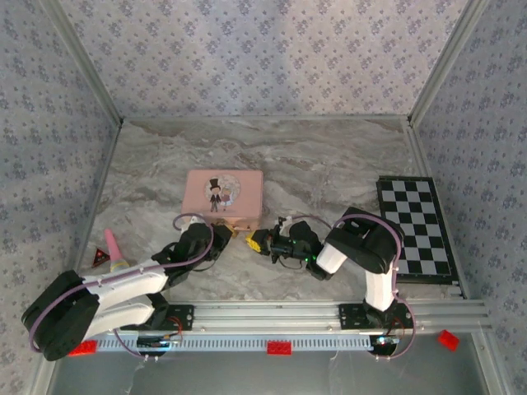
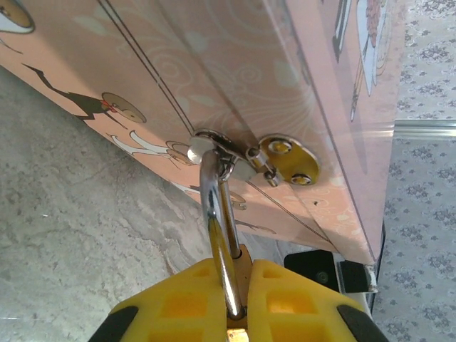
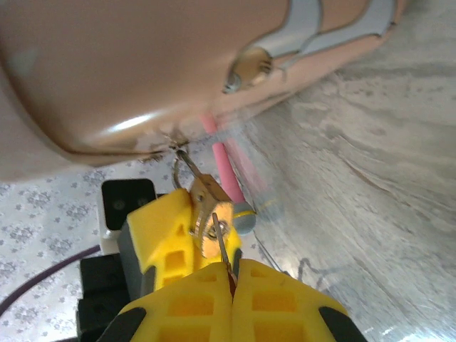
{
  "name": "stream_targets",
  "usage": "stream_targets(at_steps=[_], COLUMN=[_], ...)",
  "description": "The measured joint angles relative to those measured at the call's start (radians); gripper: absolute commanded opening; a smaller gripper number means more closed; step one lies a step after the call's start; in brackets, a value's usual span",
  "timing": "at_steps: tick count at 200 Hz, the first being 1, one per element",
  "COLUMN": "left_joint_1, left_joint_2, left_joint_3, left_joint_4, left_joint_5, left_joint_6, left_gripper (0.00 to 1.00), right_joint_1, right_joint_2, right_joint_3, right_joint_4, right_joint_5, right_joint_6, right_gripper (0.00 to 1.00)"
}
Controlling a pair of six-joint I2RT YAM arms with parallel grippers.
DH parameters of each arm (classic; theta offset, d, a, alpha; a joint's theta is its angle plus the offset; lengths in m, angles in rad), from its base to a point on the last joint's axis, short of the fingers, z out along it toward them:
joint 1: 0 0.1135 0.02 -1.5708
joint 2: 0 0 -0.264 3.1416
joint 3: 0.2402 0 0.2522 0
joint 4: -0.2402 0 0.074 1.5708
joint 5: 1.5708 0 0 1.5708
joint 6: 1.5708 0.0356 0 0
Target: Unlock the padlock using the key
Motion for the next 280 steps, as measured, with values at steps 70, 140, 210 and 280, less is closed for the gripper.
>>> stream_targets(at_steps=[70, 140, 210, 280], left_joint_1=[0.051, 0.080, 0.110, 0.139], left_joint_2=[0.000, 0.000, 0.000, 0.022], left_joint_3=[0.000, 0.000, -0.002, -0.002], left_joint_4=[0.000, 0.000, 0.001, 0.025], left_joint_5=[0.078, 0.133, 0.186, 0.241], left_joint_6=[0.014, 0.035, 0.061, 0.080], left_gripper=[0.07, 0.06, 0.05, 0.05], right_joint_1=[-0.001, -0.018, -0.029, -0.028], right_joint_2=[0.002, 0.031, 0.043, 0.054], right_joint_3=[0.018, 0.039, 0.048, 0.074], right_joint_4=[0.005, 0.011, 0.011, 0.011], right_joint_5=[-0.076, -0.123, -0.160, -0.184], right_joint_6=[-0.057, -0.085, -0.103, -0.117], right_gripper=[0.00, 0.00, 0.00, 0.00])
